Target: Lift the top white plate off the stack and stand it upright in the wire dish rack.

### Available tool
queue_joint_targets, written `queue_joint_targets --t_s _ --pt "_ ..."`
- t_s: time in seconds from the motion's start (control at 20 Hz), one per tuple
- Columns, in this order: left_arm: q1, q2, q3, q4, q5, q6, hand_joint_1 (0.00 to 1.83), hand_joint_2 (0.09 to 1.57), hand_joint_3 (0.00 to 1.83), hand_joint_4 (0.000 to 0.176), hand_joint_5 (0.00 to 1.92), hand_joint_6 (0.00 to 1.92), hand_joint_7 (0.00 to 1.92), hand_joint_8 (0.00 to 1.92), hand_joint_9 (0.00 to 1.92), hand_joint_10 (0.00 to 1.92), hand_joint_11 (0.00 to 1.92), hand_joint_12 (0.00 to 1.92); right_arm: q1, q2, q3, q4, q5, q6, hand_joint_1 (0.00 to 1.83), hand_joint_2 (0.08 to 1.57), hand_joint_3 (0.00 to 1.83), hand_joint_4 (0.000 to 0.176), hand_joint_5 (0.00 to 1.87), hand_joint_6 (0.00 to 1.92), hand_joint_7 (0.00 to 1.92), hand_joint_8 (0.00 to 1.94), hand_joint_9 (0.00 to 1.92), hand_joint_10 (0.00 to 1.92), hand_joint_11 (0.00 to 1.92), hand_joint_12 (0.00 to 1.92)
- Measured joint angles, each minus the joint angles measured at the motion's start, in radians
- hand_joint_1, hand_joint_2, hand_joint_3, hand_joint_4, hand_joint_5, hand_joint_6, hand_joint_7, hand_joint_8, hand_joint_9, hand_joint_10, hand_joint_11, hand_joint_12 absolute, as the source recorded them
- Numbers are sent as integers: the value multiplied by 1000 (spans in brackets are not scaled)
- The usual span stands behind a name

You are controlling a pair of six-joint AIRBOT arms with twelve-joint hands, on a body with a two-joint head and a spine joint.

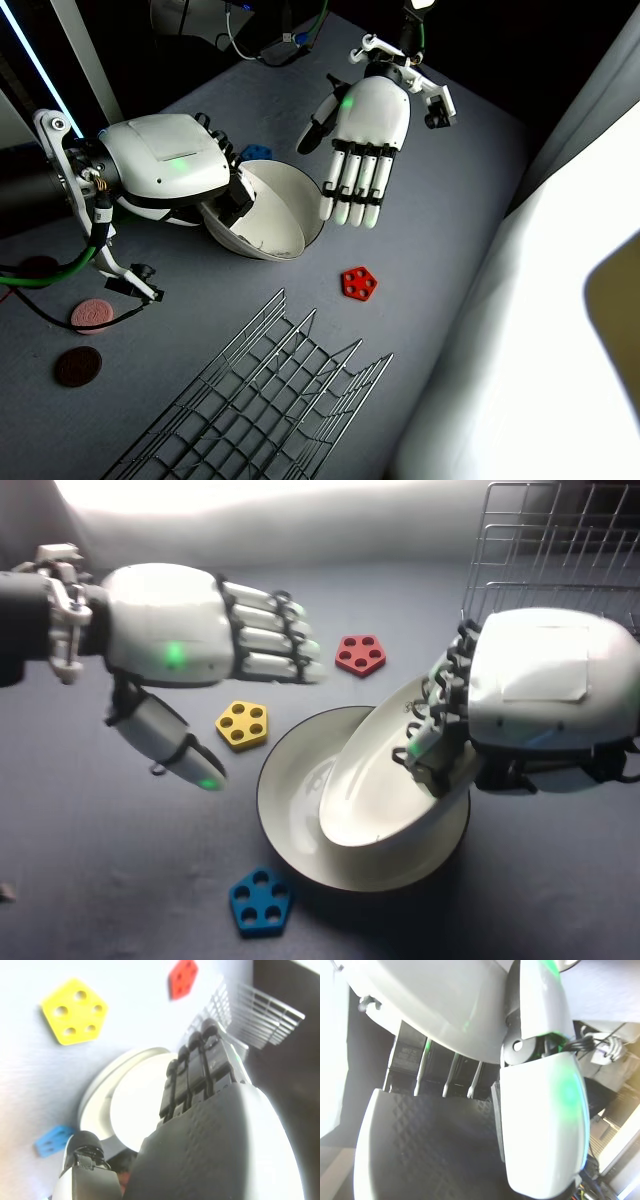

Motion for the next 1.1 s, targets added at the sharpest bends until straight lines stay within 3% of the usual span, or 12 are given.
queue_joint_targets --t_s 0.1,0.35,0.4,0.7,0.9,1.0,1.1 --pt "0 16 1 7 1 0 65 986 0 0 66 5 107 5 112 6 116 15 20 -5 0 3 -2 8 1500 1022 1 0 999 910 1318 104 1145 647 1086 1205" --pt "0 50 8 16 -34 -1 113 998 3 0 10 0 55 0 68 0 73 0 56 -7 2 57 -5 17 1498 1042 2 0 978 984 1137 501 1077 718 1047 1234" --pt "0 58 10 24 -36 -1 83 995 2 0 24 5 76 8 86 7 92 9 62 -7 2 68 -5 17 1499 1036 0 0 999 946 1158 465 1122 647 1044 1238" --pt "6 87 74 40 -92 -22 85 995 1 0 36 6 68 4 70 3 73 1 110 -13 10 75 -21 24 1496 1050 2 0 990 949 1118 513 1093 730 973 1351" --pt "23 114 82 61 -120 -23 64 997 1 0 34 8 80 10 88 9 94 9 151 -15 14 98 -18 28 1498 1043 1 0 997 944 1144 460 1111 690 993 1316" --pt "30 131 82 44 -137 -23 79 1002 2 0 21 1 60 1 60 1 63 2 171 -15 14 106 -19 35 1496 1055 3 0 964 991 1083 571 1077 754 992 1324" --pt "54 142 82 46 -147 -9 93 999 0 0 38 7 79 8 86 11 93 16 195 -15 19 121 -11 46 1496 1051 0 0 979 981 1100 528 1092 729 996 1315"
